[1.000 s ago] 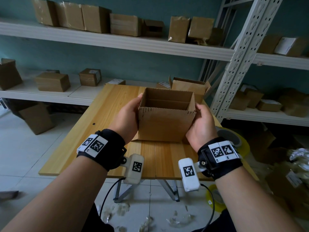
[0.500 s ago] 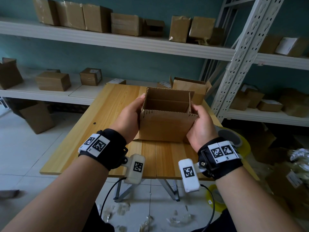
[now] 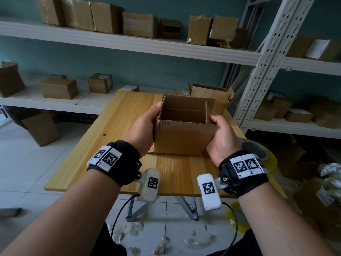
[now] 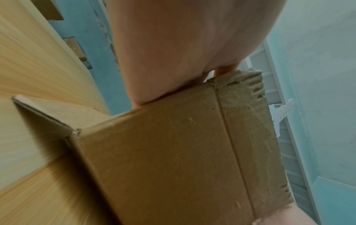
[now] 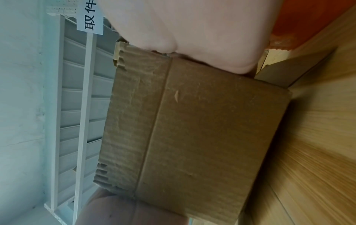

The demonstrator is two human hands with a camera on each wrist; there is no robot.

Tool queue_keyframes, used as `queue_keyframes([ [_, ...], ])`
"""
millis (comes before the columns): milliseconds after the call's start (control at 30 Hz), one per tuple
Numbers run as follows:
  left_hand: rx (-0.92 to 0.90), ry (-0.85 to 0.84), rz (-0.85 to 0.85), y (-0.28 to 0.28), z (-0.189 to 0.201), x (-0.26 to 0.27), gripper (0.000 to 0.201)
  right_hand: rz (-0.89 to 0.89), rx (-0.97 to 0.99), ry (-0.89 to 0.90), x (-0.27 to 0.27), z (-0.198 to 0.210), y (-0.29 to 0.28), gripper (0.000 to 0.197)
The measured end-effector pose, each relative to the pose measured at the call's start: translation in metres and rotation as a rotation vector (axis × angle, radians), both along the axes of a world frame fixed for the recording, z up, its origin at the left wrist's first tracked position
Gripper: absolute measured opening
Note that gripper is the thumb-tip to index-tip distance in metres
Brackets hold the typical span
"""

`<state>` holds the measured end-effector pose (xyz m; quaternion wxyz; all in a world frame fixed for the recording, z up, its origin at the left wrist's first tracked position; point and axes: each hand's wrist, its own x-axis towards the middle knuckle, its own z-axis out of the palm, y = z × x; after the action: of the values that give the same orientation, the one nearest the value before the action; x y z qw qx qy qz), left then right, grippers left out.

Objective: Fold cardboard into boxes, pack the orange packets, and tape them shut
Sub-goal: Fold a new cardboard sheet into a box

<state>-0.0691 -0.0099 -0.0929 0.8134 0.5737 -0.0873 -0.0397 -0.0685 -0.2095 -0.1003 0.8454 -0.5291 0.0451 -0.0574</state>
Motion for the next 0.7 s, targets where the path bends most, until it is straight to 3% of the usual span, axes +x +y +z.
queue_keyframes([
  [333,0.030,-0.031,-0.027,0.0017,-0.0024,0.0025,0.047,0.027,0.038,-0.012,0.0041,-0.0004,-0.0012,0.028],
  [533,0.044,-0.049,-0.055,0.0026,-0.0047,0.0017,0.047,0.025,0.052,0.035,0.0065,0.0009,-0.0025,0.051],
  [700,0.028,-0.012,-0.039,0.0020,-0.0046,0.0020,0.045,0.029,0.046,0.053,0.0035,0.0039,-0.0027,0.056],
])
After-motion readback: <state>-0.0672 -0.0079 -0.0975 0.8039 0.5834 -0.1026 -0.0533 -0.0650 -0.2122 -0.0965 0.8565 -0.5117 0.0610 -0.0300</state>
